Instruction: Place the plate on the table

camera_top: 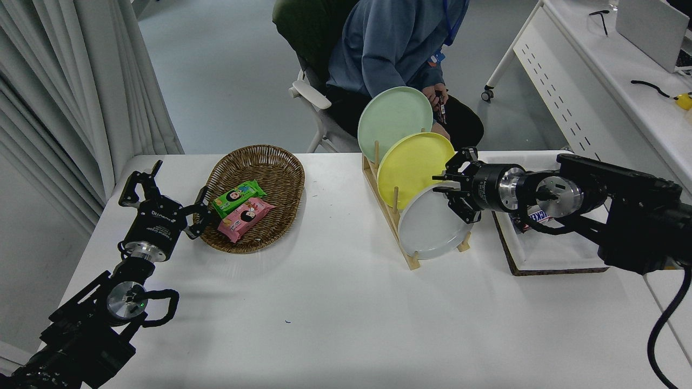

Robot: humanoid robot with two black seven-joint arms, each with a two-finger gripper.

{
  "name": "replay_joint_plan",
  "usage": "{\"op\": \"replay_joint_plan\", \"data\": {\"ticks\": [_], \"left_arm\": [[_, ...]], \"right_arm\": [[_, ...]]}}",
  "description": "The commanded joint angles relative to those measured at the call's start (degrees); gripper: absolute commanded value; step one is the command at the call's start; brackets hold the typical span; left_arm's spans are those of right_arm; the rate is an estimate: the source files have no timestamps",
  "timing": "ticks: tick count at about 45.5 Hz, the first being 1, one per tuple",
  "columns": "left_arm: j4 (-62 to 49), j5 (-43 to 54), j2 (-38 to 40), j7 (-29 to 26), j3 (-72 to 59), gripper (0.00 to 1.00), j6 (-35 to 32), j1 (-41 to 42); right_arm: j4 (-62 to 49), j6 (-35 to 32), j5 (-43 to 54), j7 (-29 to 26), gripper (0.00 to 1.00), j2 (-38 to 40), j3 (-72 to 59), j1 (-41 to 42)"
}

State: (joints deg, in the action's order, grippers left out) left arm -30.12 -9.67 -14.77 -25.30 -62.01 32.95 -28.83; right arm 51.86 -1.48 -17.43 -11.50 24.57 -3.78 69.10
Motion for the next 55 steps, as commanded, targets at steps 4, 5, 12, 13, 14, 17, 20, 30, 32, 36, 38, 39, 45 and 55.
{"op": "replay_joint_plan", "data": {"ticks": [4,5,12,13,14,17,20,30,32,36,38,39,45,55], "left_arm": [[0.1,0.0,0.0,0.1,0.0,1.00,0.0,0.0],[0.1,0.0,0.0,0.0,0.0,1.00,0.0,0.0],[0.0,0.0,0.0,0.1,0.0,1.00,0.0,0.0],[0.1,0.0,0.0,0.0,0.0,1.00,0.0,0.0],[0.1,0.0,0.0,0.0,0.0,1.00,0.0,0.0],[0.0,0.0,0.0,0.0,0.0,1.00,0.0,0.0],[0.1,0.0,0.0,0.1,0.0,1.00,0.0,0.0],[0.0,0.0,0.0,0.0,0.0,1.00,-0.1,0.0],[0.0,0.0,0.0,0.1,0.0,1.00,-0.1,0.0],[0.0,0.0,0.0,0.0,0.0,1.00,0.0,0.0],[0.0,0.0,0.0,0.0,0.0,1.00,0.0,0.0],[0.0,0.0,0.0,0.1,0.0,1.00,0.0,0.0],[0.1,0.0,0.0,0.0,0.0,1.00,0.0,0.0],[0.0,0.0,0.0,0.0,0.0,1.00,0.0,0.0]], "right_arm": [[0.1,0.0,0.1,-0.5,0.17,0.0,0.1,0.1],[0.1,0.0,0.1,-0.5,0.17,0.0,0.1,0.2],[0.1,0.0,0.1,-1.4,0.16,0.1,0.1,0.2],[0.1,0.0,0.1,-1.7,0.15,0.1,0.1,0.2],[0.1,-0.1,0.1,-1.9,0.13,0.1,0.2,0.2],[0.1,-0.2,0.1,-2.6,0.13,0.1,1.1,0.2],[0.1,-0.7,0.1,-2.7,0.12,0.2,1.7,0.1],[0.0,-1.0,0.2,-2.7,0.05,0.3,2.2,0.1],[0.0,-1.1,0.2,-2.8,0.05,0.3,2.2,0.1],[0.0,-1.1,0.2,-2.8,0.02,0.3,2.2,0.1],[0.0,-1.1,0.2,-2.8,0.01,0.3,2.2,0.0],[0.0,-1.1,0.2,-2.8,0.01,0.3,2.2,0.0],[-0.2,-1.1,0.3,-2.7,0.00,0.3,2.2,0.0],[-0.4,-1.2,0.7,-2.7,0.00,0.2,2.2,0.0]]}}
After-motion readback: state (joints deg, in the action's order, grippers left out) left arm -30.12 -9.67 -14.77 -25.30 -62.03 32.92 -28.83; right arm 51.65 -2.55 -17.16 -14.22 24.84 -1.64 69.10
